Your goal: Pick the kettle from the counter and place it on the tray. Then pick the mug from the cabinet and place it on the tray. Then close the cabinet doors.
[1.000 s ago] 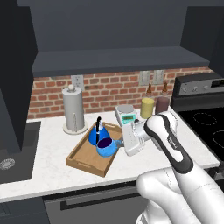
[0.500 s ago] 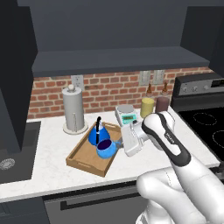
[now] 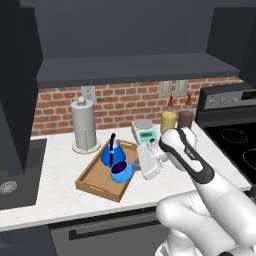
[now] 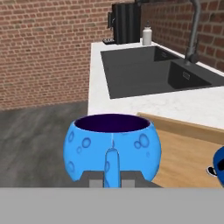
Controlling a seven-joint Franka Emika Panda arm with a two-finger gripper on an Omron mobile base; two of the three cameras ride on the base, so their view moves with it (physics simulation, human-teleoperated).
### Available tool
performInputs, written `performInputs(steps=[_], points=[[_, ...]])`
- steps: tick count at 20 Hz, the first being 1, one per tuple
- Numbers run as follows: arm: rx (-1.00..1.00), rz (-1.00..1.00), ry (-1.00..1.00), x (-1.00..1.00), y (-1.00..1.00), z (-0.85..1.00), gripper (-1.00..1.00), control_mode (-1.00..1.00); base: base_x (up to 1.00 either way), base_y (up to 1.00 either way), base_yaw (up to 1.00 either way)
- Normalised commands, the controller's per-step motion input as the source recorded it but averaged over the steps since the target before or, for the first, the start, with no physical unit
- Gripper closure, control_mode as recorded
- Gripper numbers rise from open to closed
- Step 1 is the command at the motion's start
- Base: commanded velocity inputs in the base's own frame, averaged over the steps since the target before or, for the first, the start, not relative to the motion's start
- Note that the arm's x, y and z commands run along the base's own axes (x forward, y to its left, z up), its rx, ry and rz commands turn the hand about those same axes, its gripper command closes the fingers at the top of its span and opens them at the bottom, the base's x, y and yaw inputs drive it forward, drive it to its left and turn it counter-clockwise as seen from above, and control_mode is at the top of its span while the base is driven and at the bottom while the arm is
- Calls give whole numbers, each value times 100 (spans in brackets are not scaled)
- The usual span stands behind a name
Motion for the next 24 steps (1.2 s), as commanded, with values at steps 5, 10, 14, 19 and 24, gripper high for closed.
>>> performInputs(steps=[5,10,14,19,24], points=[[0,0,-6,0,3,-34,100,-100,0,0,0],[0,-2,-5,5,5,-32,100,-100,0,0,0],[0,-3,-5,6,9,-30,100,-100,0,0,0],[0,-5,-3,2,7,-28,100,-100,0,0,0],[0,-6,0,0,9,-25,100,-100,0,0,0]])
